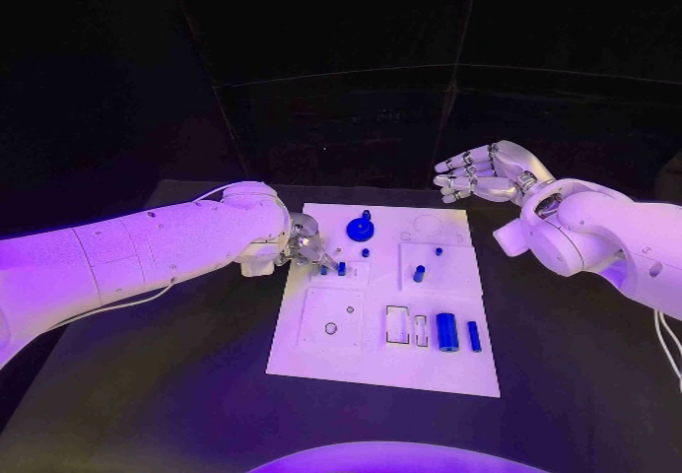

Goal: Assemble the parts on the task board

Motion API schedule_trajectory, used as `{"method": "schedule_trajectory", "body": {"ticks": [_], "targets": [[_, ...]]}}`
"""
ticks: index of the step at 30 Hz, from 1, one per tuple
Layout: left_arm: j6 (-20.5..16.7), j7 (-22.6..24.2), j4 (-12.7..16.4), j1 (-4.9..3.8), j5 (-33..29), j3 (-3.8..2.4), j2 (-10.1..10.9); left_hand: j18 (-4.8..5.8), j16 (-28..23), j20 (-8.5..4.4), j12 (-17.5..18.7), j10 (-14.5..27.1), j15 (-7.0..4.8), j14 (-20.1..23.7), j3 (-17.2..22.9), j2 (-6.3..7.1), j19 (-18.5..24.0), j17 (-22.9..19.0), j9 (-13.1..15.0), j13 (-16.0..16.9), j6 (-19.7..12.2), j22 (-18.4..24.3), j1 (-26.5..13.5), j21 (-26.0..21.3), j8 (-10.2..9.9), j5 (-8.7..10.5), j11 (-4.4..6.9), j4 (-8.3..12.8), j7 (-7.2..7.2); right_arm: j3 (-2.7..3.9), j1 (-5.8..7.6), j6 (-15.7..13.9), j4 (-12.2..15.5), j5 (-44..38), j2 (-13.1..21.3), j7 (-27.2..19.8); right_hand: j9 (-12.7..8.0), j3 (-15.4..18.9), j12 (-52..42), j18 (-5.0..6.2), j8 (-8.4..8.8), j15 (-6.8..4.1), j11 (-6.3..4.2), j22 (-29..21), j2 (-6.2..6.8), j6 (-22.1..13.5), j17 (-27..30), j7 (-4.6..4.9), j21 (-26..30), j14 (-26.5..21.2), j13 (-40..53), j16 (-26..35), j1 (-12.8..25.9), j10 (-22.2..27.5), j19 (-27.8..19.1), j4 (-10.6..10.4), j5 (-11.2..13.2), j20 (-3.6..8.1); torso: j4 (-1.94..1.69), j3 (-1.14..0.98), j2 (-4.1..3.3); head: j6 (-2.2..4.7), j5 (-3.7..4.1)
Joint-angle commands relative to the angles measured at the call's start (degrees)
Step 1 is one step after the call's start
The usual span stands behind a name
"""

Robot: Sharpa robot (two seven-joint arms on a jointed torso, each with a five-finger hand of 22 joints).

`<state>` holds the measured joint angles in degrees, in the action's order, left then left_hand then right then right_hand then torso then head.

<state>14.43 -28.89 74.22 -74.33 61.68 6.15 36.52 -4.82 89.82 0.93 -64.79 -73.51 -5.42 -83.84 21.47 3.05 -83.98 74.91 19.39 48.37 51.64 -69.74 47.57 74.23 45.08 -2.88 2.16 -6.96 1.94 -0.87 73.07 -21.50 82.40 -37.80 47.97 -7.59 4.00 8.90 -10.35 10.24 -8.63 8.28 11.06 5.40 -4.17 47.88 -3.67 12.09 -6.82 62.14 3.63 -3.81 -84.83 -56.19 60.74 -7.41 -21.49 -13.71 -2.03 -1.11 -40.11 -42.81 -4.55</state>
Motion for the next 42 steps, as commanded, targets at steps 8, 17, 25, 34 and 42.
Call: {"method": "schedule_trajectory", "body": {"ticks": [8,17,25,34,42], "targets": [[-1.48,-0.52,0.8,0.16,0.27,0.11,0.8,0.46,0.18,-0.66,-0.08,-0.19,-0.47,-6.16,-3.4,-0.14,-0.7,15.09,-0.69,-0.25,0.22,0.27,0.38,0.02,0.56,0.03,0.24,-1.0,-0.3,0.04,0.13,0.32,0.02,-0.12,-0.03,-0.31,0.01,-0.18,0.35,0.15,0.17,-0.16,-0.17,-0.12,0.08,-0.25,0.09,2.35,0.38,-0.31,-0.07,0.19,-0.1,0.34,0.26,0.37,-0.2,-0.04,0.0,0.04,-0.01,0.1,0.18],[-11.14,2.59,2.06,0.16,-4.03,0.04,2.1,-0.74,-1.48,-0.06,6.92,5.79,0.36,-5.39,-5.57,-1.28,1.16,12.04,-1.77,-10.87,-3.63,6.55,3.41,-5.35,-0.11,0.04,-0.93,-1.64,1.07,0.04,0.13,0.34,-0.19,-0.17,-0.16,-0.34,0.01,-0.34,0.39,0.14,0.19,-0.14,-0.15,-0.21,0.06,-0.29,0.1,2.37,0.5,-0.4,-0.07,0.21,-0.15,0.39,0.27,0.55,-0.41,-0.05,0.01,0.05,0.02,0.18,0.25],[-16.78,9.23,2.54,0.15,-6.18,0.04,3.01,-1.74,-3.33,0.54,10.12,9.22,0.93,-4.63,-7.73,-1.36,2.72,8.96,-2.45,-15.36,-5.69,11.95,7.17,-10.24,0.27,-0.01,-1.68,-2.14,1.86,0.04,0.13,0.22,-0.37,-0.28,-0.18,-0.34,0.01,-0.37,0.4,0.13,0.2,-0.13,-0.14,-0.23,0.07,-0.31,0.1,2.37,0.54,-0.43,-0.07,0.22,-0.14,0.42,0.26,0.59,-0.48,-0.05,-0.03,0.01,0.02,0.22,0.42],[-21.67,16.28,0.76,0.12,-10.82,0.06,2.64,-4.76,-11.84,2.54,13.27,14.79,3.15,-0.48,-10.22,-0.56,8.95,-3.44,-4.64,-18.64,-11.06,29.53,12.54,-26.98,-1.18,0.0,-4.16,-3.4,4.5,0.03,0.13,0.04,-0.53,-1.48,-0.34,-0.03,-0.01,-0.48,0.47,0.1,0.23,-0.06,-0.09,-0.37,0.16,-0.4,0.12,2.43,0.74,-0.66,-0.08,0.26,-0.03,0.54,0.2,0.76,-0.83,-0.09,0.11,-0.09,-0.03,0.85,0.66],[-23.23,32.83,-0.82,0.2,-5.34,0.65,0.84,-5.4,-23.38,3.63,20.14,23.39,4.47,8.19,-3.77,-1.12,14.04,-18.54,-7.46,-23.55,-10.91,35.93,29.67,-35.05,-3.79,0.09,-5.65,6.74,5.99,0.03,0.13,0.1,-0.61,-1.66,-0.53,-0.04,-0.01,-0.53,0.49,0.09,0.24,-0.04,-0.07,-0.42,0.18,-0.42,0.12,2.42,0.8,-0.72,-0.08,0.26,-0.01,0.58,0.17,0.82,-0.93,-0.1,0.14,-0.03,-0.07,1.24,1.29]]}}
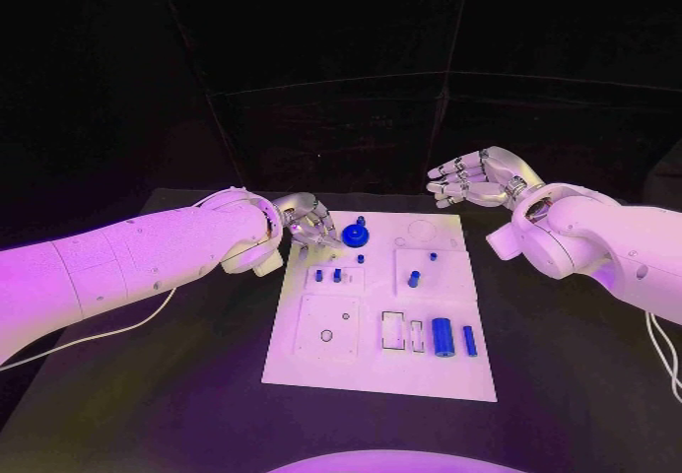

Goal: Assemble the parts on the task board

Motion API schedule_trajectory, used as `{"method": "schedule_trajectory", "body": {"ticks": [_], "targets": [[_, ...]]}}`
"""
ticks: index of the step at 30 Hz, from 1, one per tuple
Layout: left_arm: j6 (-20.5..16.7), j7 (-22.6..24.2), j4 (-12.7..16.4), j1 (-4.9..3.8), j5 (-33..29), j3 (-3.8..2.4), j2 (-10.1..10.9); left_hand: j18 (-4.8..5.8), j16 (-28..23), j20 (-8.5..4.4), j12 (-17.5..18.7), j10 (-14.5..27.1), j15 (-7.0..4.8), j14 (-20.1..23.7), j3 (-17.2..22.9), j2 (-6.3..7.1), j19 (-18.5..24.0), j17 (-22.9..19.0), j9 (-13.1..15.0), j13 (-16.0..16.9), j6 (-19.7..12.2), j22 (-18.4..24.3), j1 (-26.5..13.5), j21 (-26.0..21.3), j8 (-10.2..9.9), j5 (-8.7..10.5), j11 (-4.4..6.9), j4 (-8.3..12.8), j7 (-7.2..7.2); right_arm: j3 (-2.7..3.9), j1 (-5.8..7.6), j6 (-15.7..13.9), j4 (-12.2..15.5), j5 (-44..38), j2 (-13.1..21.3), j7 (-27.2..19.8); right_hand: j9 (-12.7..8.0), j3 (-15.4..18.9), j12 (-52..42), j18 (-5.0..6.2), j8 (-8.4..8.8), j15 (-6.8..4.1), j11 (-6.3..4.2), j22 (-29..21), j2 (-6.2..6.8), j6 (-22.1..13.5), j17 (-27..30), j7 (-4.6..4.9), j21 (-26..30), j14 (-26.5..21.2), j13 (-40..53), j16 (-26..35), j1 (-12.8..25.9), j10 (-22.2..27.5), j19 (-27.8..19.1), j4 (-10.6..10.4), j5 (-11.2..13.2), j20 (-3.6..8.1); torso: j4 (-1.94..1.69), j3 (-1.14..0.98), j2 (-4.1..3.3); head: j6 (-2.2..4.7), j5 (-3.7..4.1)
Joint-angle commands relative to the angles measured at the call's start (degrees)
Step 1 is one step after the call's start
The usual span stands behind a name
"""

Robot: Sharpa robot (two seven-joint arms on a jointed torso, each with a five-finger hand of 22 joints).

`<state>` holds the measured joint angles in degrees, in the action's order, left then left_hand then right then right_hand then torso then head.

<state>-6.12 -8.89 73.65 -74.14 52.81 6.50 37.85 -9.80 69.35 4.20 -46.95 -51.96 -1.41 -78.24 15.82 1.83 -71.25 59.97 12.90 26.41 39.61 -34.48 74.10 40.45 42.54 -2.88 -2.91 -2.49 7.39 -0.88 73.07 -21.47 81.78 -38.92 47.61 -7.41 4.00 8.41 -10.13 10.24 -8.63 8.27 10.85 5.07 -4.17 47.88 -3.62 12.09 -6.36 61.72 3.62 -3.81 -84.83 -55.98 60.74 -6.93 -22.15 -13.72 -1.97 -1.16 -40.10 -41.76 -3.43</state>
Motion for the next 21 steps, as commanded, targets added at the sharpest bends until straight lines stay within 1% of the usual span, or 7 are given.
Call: {"method": "schedule_trajectory", "body": {"ticks": [1,4,6,8,10,17,21], "targets": [[-2.87,13.58,-0.32,0.03,4.11,0.38,-0.6,-0.24,-4.0,0.74,3.56,1.85,0.69,3.86,2.66,0.32,2.05,-4.85,-1.84,-2.69,2.11,0.98,3.69,-1.93,-2.5,0.05,-0.91,2.88,0.86,0.04,0.13,0.08,0.0,-0.55,-0.19,-0.22,-0.01,-0.04,0.27,0.09,0.24,-0.03,0.14,-0.09,0.18,-0.42,0.08,2.42,0.34,-0.3,-0.08,0.26,-0.01,0.37,0.17,0.34,-0.27,-0.1,0.1,0.05,-0.09,0.21,0.18],[-3.4,17.14,-1.01,0.23,7.37,0.97,-1.47,-0.43,-5.49,1.16,7.1,1.5,1.23,5.83,4.35,2.31,2.89,-7.12,-4.62,-5.95,4.21,1.36,4.9,-2.81,-6.84,0.16,-1.26,5.09,0.99,0.04,0.13,0.12,-0.05,-0.56,-0.36,-0.25,-0.01,-0.04,0.27,0.09,0.24,-0.03,0.14,-0.09,0.18,-0.42,0.08,2.42,0.34,-0.3,-0.08,0.26,-0.01,0.37,0.17,0.34,-0.27,-0.1,0.14,0.08,-0.12,0.28,0.25],[-2.35,18.22,-1.64,0.45,9.96,1.23,-2.15,-0.47,-5.3,1.19,8.23,2.39,1.35,5.79,4.15,3.69,2.87,-6.98,-5.13,-6.68,3.97,1.34,4.89,-2.8,-7.79,-0.12,-1.55,5.7,1.01,0.04,0.13,0.15,-0.08,-0.56,-0.5,-0.26,-0.01,-0.04,0.27,0.09,0.24,-0.03,0.14,-0.09,0.18,-0.42,0.08,2.42,0.34,-0.3,-0.08,0.26,-0.01,0.37,0.17,0.34,-0.27,-0.1,0.15,0.07,-0.13,0.31,0.33],[-1.6,18.72,-2.45,0.6,12.99,1.4,-2.96,-0.41,-2.82,1.4,9.86,3.23,1.57,3.92,4.14,4.71,1.89,-4.26,-5.86,-7.87,4.1,1.02,4.53,-2.16,-9.05,0.01,-1.96,6.12,1.2,0.04,0.13,0.16,-0.09,-0.57,-0.6,-0.35,-0.01,-0.04,0.27,0.09,0.24,-0.03,0.14,-0.09,0.18,-0.42,0.08,2.42,0.34,-0.3,-0.08,0.26,-0.01,0.37,0.17,0.34,-0.27,-0.1,0.07,0.1,-0.11,0.3,0.54],[-1.21,18.83,-3.43,0.74,15.95,1.53,-3.83,-0.59,3.25,1.69,12.62,2.03,1.76,-0.41,4.83,5.8,-0.93,1.93,-7.72,-10.89,6.28,-0.24,3.41,0.11,-12.06,-0.23,-2.06,7.0,1.2,0.04,0.13,0.17,-0.06,-0.57,-0.73,-0.48,-0.01,-0.11,0.27,0.09,0.24,-0.03,0.13,-0.12,0.16,-0.43,0.07,2.41,0.39,-0.33,-0.07,0.25,-0.04,0.39,0.17,0.4,-0.33,-0.1,0.08,0.11,-0.1,0.3,0.51],[-0.38,18.32,-6.54,0.97,24.93,1.7,-6.62,0.39,6.76,1.57,17.82,1.57,1.68,-4.16,5.4,6.27,-5.82,4.79,-9.31,-16.27,9.28,-7.09,1.42,7.24,-16.77,-0.04,-2.26,7.96,1.17,0.04,0.12,0.21,-0.16,-0.6,-1.16,-0.76,0.0,-0.2,0.27,0.1,0.23,-0.03,0.13,-0.15,0.08,-0.42,0.07,2.41,0.43,-0.34,-0.07,0.24,-0.03,0.39,0.17,0.43,-0.41,-0.11,0.03,0.05,-0.04,0.52,0.69],[-0.45,18.17,-7.66,1.0,27.74,1.72,-7.82,0.79,7.71,1.49,18.81,1.15,1.61,-5.24,4.35,6.65,-7.12,5.97,-9.28,-17.5,9.89,-9.23,0.04,9.26,-18.14,0.09,-2.33,7.7,1.26,0.04,0.12,0.22,-0.21,-0.61,-1.29,-0.79,0.0,-0.2,0.27,0.1,0.23,-0.03,0.13,-0.15,0.08,-0.42,0.07,2.41,0.43,-0.34,-0.07,0.24,-0.03,0.39,0.17,0.43,-0.41,-0.11,0.07,0.02,-0.07,0.44,0.82]]}}
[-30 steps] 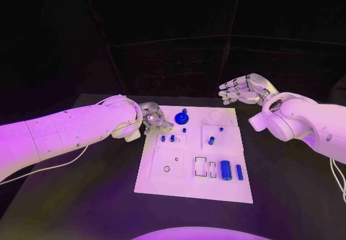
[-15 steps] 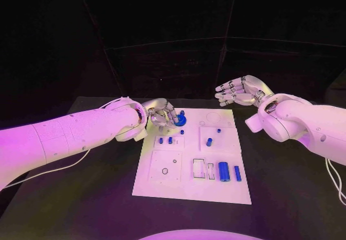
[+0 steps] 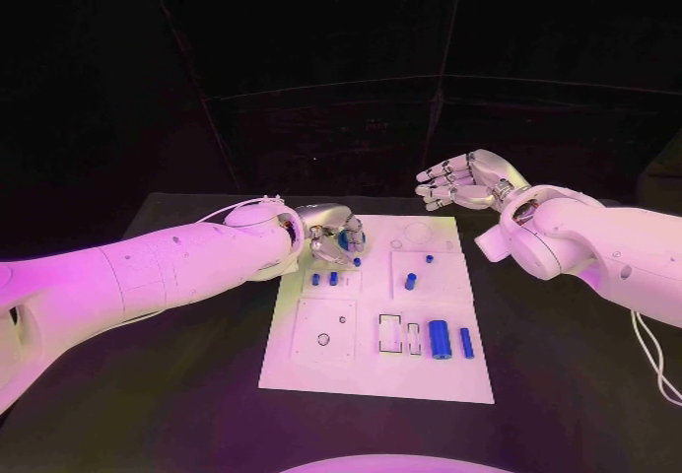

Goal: Assemble the parts on the task board

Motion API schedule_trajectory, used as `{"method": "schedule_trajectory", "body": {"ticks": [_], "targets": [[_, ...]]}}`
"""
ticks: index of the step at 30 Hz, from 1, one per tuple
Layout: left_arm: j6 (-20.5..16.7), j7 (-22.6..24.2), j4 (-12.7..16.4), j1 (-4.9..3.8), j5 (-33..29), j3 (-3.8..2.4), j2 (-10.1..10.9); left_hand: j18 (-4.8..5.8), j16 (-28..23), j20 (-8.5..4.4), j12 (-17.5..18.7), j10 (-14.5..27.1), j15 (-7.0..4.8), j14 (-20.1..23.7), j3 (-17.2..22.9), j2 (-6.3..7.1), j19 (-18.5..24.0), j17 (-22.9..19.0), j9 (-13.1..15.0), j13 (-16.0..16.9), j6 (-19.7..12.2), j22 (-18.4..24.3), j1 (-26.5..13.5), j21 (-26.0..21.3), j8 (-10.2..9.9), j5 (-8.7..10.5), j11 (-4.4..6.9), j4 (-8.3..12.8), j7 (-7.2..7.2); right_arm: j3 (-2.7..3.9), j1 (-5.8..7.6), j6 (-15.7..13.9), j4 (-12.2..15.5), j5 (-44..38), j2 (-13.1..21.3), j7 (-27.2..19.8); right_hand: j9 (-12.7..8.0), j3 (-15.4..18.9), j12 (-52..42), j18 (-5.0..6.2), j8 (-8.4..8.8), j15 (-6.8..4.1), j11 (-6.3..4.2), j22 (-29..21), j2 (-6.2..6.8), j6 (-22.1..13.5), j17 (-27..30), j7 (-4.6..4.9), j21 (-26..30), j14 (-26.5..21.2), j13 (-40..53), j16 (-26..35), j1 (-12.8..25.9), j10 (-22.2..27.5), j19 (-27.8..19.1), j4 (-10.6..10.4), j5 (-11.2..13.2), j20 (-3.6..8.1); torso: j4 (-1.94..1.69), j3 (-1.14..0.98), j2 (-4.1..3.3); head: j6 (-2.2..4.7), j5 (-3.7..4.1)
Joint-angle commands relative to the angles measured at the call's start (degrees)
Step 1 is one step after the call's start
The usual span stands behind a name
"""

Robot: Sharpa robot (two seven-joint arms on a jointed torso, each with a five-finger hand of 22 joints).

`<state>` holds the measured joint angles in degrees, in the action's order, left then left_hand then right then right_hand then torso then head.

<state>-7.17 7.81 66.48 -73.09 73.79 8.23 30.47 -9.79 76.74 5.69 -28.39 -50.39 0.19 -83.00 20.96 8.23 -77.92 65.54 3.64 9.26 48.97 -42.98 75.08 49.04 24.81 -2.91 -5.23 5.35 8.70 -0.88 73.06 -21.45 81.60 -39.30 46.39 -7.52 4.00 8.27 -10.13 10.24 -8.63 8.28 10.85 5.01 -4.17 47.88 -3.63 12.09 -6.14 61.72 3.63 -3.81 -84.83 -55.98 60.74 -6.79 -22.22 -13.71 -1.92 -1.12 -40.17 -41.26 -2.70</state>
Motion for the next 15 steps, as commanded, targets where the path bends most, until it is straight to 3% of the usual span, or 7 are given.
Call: {"method": "schedule_trajectory", "body": {"ticks": [1,3,15], "targets": [[0.62,1.44,-0.79,-0.03,7.42,0.0,-0.74,0.81,0.4,-0.01,0.38,-0.42,-0.01,-0.6,-1.34,0.56,-0.59,0.46,-0.02,-0.49,0.55,-0.87,-1.42,0.81,-0.65,0.19,-0.01,-0.29,-0.03,0.04,0.13,0.2,-0.03,-0.24,-0.1,-0.67,0.0,-0.06,0.27,0.09,0.23,-0.03,0.13,-0.09,0.08,-0.42,0.08,2.41,0.2,-0.35,-0.07,0.24,-0.03,0.39,0.17,0.29,-0.34,-0.11,0.03,-0.03,0.0,-0.07,0.09],[0.68,1.36,-1.3,-0.03,8.37,0.0,-1.23,0.81,0.45,-0.07,0.65,-0.33,-0.07,-0.73,-1.84,0.57,-0.73,0.46,-0.01,-0.76,0.59,-0.92,-1.41,0.87,-1.02,0.21,0.04,-0.24,-0.1,0.04,0.13,0.2,-0.03,-0.24,-0.14,-0.67,0.0,-0.06,0.27,0.09,0.23,-0.03,0.13,-0.09,0.07,-0.42,0.08,2.41,0.21,-0.35,-0.07,0.24,-0.03,0.39,0.17,0.29,-0.35,-0.11,0.09,-0.05,-0.02,-0.04,0.11],[2.3,-1.09,-3.05,-0.01,11.88,-0.02,-3.7,1.54,1.5,-0.42,1.74,-1.57,-0.42,-1.77,-0.59,-2.29,-2.56,1.75,0.05,-2.19,2.2,-4.94,1.26,4.56,-2.47,0.16,0.35,1.0,-0.68,0.04,0.13,0.24,0.01,-0.27,-0.4,-0.71,0.0,-0.11,0.28,0.1,0.22,-0.03,0.13,-0.11,0.03,-0.42,0.07,2.42,0.23,-0.36,-0.07,0.23,-0.02,0.4,0.17,0.31,-0.41,-0.11,0.05,0.02,-0.02,-0.07,0.33]]}}
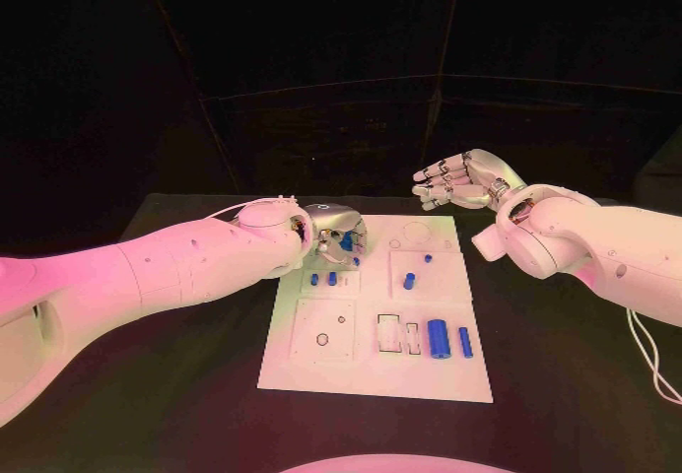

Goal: Assemble the parts on the task board

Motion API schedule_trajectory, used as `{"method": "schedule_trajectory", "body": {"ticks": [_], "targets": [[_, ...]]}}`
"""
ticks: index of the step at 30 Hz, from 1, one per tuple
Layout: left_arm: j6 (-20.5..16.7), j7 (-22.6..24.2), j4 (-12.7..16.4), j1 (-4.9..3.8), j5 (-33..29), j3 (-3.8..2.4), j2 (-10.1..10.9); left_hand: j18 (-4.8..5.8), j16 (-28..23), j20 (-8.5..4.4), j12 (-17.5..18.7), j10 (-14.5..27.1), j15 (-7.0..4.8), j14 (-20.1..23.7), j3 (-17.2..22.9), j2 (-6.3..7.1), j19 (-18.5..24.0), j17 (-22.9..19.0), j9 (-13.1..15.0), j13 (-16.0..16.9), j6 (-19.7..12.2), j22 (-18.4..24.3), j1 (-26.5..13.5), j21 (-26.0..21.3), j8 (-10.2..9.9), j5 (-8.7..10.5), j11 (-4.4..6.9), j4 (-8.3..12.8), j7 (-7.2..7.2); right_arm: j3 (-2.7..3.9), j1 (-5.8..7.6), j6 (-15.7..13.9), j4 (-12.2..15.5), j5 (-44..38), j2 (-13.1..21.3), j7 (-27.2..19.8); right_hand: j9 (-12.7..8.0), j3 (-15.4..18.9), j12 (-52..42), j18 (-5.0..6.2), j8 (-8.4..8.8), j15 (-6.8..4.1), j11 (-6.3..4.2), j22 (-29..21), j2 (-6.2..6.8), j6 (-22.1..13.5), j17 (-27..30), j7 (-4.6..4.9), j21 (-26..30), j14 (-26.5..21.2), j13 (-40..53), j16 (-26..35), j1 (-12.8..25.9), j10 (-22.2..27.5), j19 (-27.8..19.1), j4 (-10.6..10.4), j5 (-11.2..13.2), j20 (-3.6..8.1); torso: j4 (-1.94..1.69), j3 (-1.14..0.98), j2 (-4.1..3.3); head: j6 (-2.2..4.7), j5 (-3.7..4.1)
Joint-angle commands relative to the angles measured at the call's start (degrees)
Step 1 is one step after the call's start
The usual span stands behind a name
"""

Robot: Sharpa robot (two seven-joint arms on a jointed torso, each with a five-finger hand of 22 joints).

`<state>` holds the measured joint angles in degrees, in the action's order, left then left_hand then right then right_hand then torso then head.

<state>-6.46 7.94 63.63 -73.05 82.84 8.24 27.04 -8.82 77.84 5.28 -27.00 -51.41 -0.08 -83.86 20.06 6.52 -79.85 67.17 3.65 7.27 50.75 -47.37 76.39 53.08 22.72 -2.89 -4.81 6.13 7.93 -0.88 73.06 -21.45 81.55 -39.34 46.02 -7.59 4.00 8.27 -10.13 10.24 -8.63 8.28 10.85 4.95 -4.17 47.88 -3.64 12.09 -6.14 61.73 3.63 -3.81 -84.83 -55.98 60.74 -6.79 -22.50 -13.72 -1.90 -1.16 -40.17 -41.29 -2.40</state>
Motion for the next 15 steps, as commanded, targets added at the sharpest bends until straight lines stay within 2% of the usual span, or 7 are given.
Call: {"method": "schedule_trajectory", "body": {"ticks": [1,3,8,11,15], "targets": [[1.72,-1.5,-0.27,-0.05,2.99,-0.03,-0.36,0.59,0.42,-0.04,0.45,-0.61,-0.16,-0.95,0.39,-0.62,-0.71,0.12,0.03,-0.29,0.46,-0.66,-0.03,0.64,-0.5,0.14,-0.06,0.27,0.07,0.04,0.13,0.25,0.05,-0.23,-0.04,-0.64,0.0,-0.11,0.28,0.09,0.22,-0.03,0.13,-0.06,0.03,-0.42,0.08,2.42,0.23,-0.36,-0.07,0.23,-0.02,0.4,0.17,0.31,-0.12,-0.11,0.05,0.05,-0.02,-0.03,0.02],[2.33,-2.39,-0.58,-0.05,3.4,-0.04,-0.66,0.62,0.45,-0.07,0.59,-0.73,-0.17,-1.01,0.53,-0.76,-0.82,0.14,0.03,-0.45,0.6,-0.8,-0.03,0.78,-0.68,0.14,-0.05,0.32,0.04,0.04,0.13,0.28,0.07,-0.26,-0.02,-0.62,0.0,-0.11,0.28,0.09,0.22,-0.03,0.13,-0.06,0.03,-0.42,0.08,2.42,0.23,-0.36,-0.07,0.23,-0.02,0.4,0.17,0.31,-0.12,-0.11,0.02,-0.02,0.05,-0.1,0.0],[4.13,-3.19,-1.53,-0.05,3.8,-0.04,-1.34,0.7,0.48,-0.14,1.06,-1.21,-0.22,-1.13,1.14,-1.4,-1.04,0.04,0.05,-1.01,1.26,-1.16,-0.09,1.1,-1.21,0.14,-0.02,0.39,0.01,0.04,0.13,0.53,0.12,-0.28,0.05,-0.52,0.01,-0.2,0.28,0.09,0.21,-0.02,0.15,-0.12,-0.06,-0.41,0.07,2.45,0.32,-0.4,-0.07,0.21,0.22,0.42,0.2,0.25,-0.23,-0.13,-0.17,0.03,0.05,-0.12,0.09],[4.88,-3.25,-1.9,-0.06,3.9,-0.05,-1.72,0.78,0.51,-0.17,1.17,-1.55,-0.24,-1.19,1.29,-1.47,-1.18,0.04,0.05,-1.2,1.49,-1.57,-0.18,1.46,-1.43,0.15,0.02,0.44,0.0,0.04,0.13,0.67,0.11,-0.29,-0.01,-0.48,0.01,-0.2,0.28,0.09,0.21,-0.02,0.15,-0.12,-0.06,-0.41,0.07,2.45,0.32,-0.4,-0.07,0.21,0.22,0.42,0.2,0.25,-0.23,-0.13,-0.12,-0.07,0.08,0.01,-0.03],[5.91,-3.62,-2.15,-0.06,3.96,-0.05,-2.08,1.06,-0.28,-0.22,1.44,-1.75,-0.27,-0.94,1.32,-1.27,-1.61,-1.63,0.02,-1.5,1.54,-3.07,-0.4,2.77,-1.88,0.15,0.02,0.56,0.03,0.05,0.13,0.62,0.12,-0.29,-0.14,-0.68,0.01,-0.2,0.28,0.09,0.21,-0.02,0.15,-0.12,-0.06,-0.41,0.07,2.45,0.32,-0.4,-0.07,0.21,0.22,0.42,0.2,0.25,-0.23,-0.13,0.0,0.02,0.06,0.02,0.05]]}}
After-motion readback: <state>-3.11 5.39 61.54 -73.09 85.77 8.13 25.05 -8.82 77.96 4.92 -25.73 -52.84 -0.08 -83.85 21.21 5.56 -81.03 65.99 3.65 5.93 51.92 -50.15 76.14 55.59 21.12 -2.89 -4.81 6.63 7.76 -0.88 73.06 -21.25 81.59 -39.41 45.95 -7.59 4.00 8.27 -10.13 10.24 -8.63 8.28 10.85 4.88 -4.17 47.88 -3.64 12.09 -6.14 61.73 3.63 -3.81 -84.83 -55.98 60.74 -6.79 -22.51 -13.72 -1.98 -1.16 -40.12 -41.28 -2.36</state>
